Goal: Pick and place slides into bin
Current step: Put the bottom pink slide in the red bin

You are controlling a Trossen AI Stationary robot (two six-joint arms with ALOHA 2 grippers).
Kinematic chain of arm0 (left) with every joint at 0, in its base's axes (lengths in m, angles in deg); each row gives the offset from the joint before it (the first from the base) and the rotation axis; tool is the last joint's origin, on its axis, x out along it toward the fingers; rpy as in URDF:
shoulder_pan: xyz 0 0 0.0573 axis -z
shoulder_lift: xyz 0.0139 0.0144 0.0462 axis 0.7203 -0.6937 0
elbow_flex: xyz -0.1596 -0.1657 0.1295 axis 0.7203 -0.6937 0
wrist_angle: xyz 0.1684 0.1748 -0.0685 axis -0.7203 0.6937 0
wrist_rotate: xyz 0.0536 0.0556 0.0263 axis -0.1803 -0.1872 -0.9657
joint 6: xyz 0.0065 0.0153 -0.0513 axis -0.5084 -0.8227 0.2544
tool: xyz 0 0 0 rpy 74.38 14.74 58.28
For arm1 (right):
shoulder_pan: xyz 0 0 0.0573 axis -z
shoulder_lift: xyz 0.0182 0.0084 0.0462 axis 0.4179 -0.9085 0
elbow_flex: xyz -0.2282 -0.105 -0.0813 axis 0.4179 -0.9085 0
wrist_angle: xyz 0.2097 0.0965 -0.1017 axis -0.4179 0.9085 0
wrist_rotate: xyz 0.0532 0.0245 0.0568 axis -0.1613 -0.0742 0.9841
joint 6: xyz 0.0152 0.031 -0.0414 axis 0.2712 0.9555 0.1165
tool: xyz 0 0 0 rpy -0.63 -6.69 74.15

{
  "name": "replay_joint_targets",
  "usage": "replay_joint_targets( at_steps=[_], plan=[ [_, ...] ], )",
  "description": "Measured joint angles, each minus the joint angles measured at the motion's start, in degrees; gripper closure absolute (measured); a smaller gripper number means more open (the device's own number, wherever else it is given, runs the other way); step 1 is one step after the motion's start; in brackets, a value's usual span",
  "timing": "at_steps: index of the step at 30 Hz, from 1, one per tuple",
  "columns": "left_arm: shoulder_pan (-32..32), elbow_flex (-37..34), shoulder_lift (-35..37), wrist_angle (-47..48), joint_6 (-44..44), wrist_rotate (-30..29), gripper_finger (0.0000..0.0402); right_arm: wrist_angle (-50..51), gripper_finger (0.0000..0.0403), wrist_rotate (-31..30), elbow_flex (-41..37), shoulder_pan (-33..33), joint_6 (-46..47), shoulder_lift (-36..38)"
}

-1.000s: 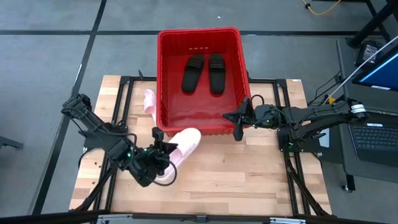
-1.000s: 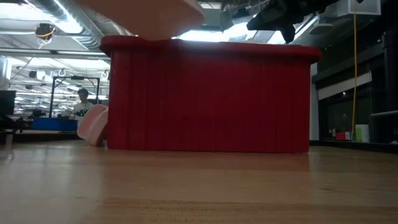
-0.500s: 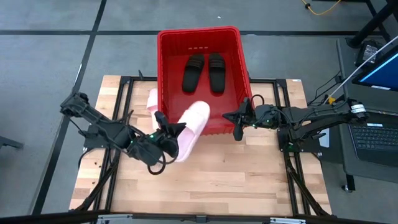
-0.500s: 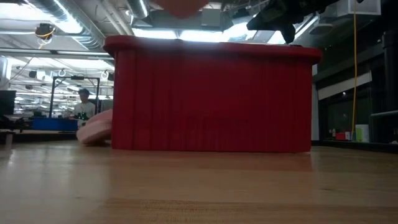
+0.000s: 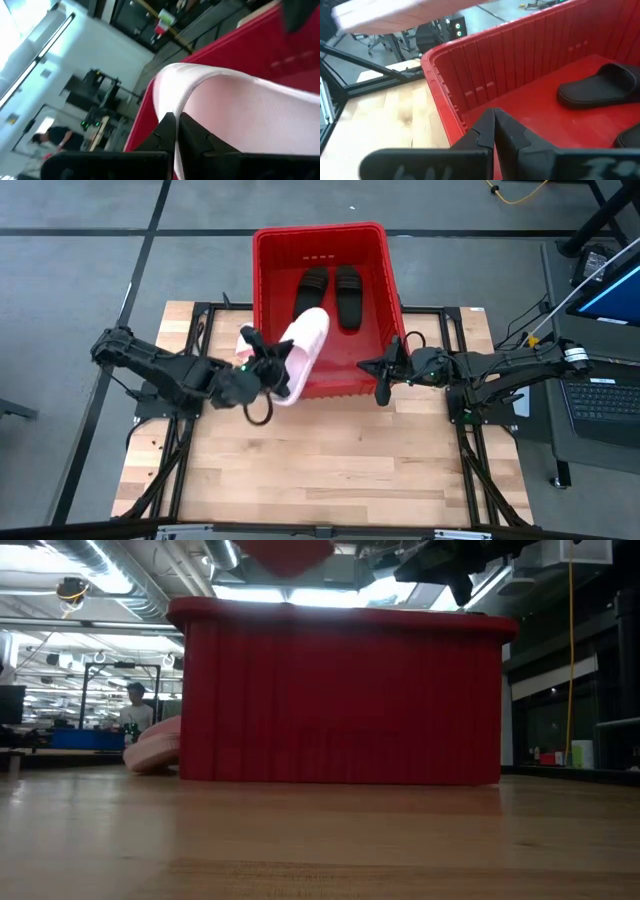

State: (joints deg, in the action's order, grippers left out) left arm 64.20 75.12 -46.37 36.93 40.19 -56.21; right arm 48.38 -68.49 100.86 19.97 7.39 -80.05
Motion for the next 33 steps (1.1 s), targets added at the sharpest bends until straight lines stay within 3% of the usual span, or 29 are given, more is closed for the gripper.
replay_joint_targets(
  at_steps=[6,19,33],
  plan=[
    [-8.2,0.0,-0.29,0.02,-1.9,2.23,0.0399,-0.53,0.0392,-4.14,0.0,0.3,-2.66,0.0],
    [-23.83,-2.49,-0.98,-1.67,3.88,12.04,0.0399,-4.35,0.0392,-4.56,0.0,4.25,-7.46,0.0],
    [-27.29,-2.6,-10.14,-6.82,4.2,12.68,0.0399,-3.79,0.0392,-4.54,0.0,9.54,-10.25,0.0]
  ],
)
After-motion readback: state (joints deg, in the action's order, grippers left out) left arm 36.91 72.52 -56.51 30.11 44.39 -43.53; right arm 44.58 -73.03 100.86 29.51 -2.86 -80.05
